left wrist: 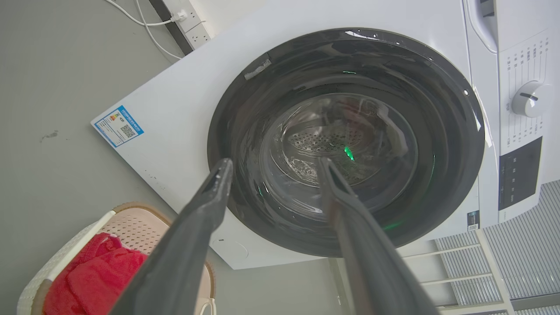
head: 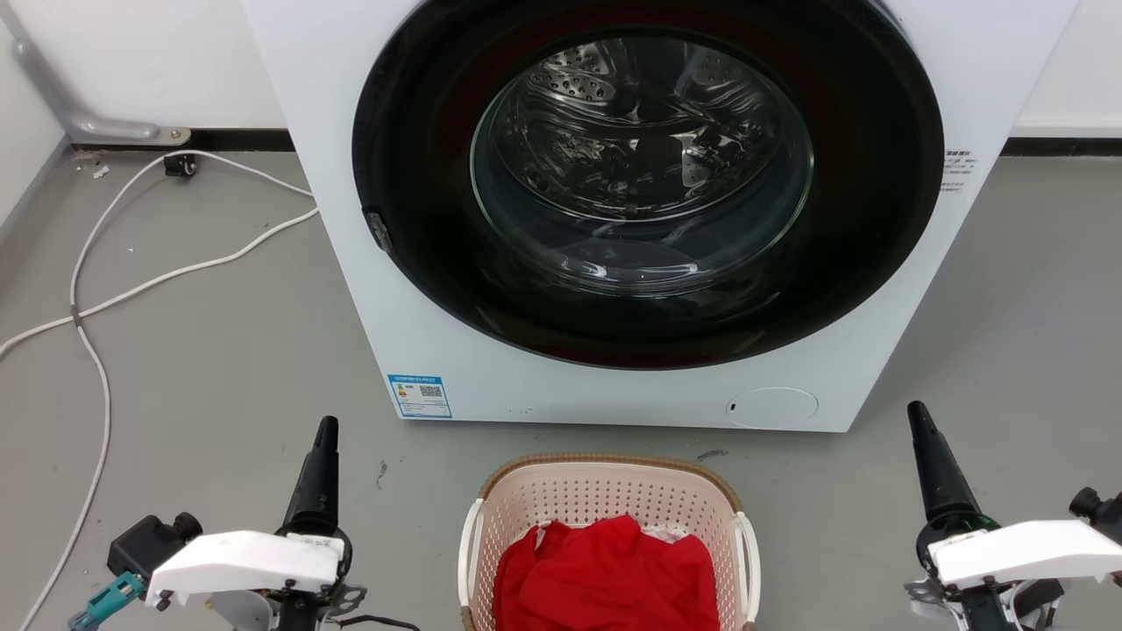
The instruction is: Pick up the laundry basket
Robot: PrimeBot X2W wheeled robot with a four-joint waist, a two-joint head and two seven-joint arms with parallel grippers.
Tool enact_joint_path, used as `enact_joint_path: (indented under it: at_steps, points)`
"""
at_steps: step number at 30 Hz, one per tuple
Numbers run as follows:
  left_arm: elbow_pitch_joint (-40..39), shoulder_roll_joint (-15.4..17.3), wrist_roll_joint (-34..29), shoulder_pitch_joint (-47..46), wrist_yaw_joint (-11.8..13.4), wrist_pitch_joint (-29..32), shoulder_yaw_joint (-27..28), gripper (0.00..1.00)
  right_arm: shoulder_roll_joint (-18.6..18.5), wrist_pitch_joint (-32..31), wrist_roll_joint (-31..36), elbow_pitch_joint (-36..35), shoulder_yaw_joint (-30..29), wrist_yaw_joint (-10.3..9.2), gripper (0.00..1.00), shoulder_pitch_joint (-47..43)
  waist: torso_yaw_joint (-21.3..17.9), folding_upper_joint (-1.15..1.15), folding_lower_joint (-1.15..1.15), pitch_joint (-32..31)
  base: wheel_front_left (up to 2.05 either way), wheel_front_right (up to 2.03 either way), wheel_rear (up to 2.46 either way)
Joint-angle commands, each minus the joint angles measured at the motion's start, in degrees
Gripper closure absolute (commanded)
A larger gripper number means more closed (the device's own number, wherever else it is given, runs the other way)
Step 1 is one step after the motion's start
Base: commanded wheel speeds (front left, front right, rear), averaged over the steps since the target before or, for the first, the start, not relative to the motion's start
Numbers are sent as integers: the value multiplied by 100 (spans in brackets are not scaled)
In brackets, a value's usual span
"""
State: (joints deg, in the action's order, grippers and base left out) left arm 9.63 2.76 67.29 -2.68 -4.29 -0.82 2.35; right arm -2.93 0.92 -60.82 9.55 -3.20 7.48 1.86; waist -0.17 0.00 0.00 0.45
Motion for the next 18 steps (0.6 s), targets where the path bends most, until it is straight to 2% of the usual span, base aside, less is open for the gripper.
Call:
enact_joint_path:
  at_steps: [1,18]
  points:
    - [-123,13,-210,-26,47,-66,-33,0,-10,55,266,-131,34,1,0,-1,0,0,0,1,0,0,0]
    - [-334,14,-1702,97,257,-411,-268,0,-7,397,2050,-350,241,2,0,-156,2,0,0,19,0,0,0]
